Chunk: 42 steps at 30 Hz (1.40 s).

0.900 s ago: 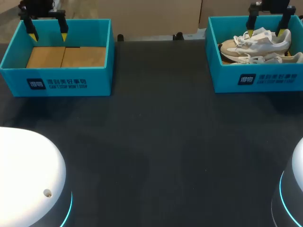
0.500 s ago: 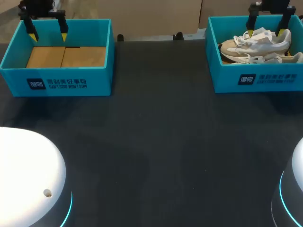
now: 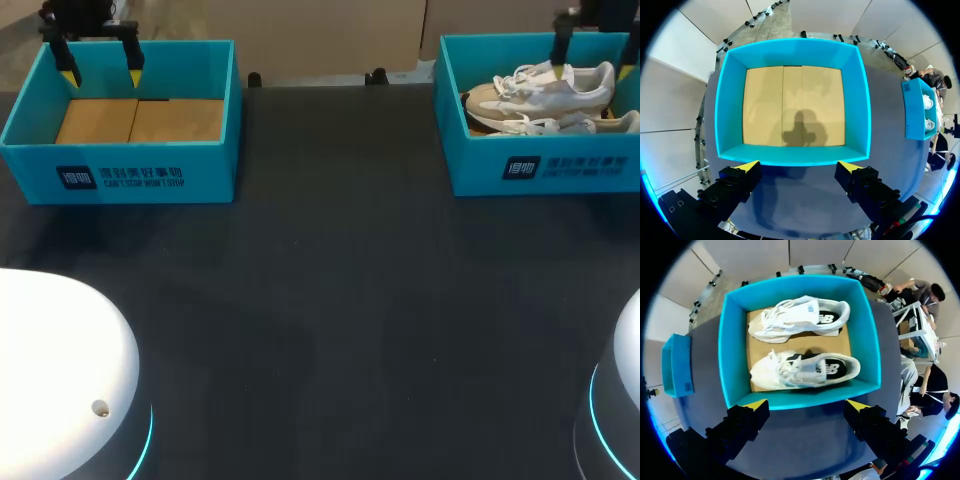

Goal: Take the shoe out of the shoebox, open the shoe tongue, remove and reinsert the insole, then place the shoe into the shoebox

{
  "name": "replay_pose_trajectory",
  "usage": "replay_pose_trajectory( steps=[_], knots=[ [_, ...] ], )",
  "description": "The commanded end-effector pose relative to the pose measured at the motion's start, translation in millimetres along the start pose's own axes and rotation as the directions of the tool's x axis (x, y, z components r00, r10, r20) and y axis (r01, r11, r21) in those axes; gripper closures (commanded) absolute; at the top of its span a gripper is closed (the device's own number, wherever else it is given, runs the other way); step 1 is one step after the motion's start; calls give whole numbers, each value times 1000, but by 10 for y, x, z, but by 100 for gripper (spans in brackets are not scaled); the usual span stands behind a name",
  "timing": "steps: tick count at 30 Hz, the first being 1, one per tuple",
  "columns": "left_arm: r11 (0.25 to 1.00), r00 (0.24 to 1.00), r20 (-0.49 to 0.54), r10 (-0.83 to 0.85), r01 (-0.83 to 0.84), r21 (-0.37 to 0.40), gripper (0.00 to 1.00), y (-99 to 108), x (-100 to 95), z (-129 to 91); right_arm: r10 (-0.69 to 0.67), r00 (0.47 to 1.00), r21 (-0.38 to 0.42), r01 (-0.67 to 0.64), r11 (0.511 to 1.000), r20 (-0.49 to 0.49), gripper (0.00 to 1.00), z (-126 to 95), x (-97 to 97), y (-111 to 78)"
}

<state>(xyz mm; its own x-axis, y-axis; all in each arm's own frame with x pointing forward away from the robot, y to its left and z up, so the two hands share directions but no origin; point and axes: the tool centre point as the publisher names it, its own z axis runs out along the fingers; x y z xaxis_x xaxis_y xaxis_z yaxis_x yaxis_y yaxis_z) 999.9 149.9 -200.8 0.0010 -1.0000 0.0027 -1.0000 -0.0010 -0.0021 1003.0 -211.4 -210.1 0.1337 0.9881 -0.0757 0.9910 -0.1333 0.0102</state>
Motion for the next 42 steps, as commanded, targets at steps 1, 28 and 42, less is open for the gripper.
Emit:
replay_pose_trajectory(
  steps=[1,28,42],
  knots=[
    [1000,1000,1,0,0,-1,0,1,0,-3,13,1000,-27,-12,1000,10,0,52,-148,-25],
    [1000,1000,1,0,0,-1,0,1,0,-3,102,988,-131,-86,988,119,58,878,-855,348],
    [1000,1000,1,0,0,-1,0,1,0,-3,105,986,-92,-93,991,128,55,1283,-1008,364]
  ],
)
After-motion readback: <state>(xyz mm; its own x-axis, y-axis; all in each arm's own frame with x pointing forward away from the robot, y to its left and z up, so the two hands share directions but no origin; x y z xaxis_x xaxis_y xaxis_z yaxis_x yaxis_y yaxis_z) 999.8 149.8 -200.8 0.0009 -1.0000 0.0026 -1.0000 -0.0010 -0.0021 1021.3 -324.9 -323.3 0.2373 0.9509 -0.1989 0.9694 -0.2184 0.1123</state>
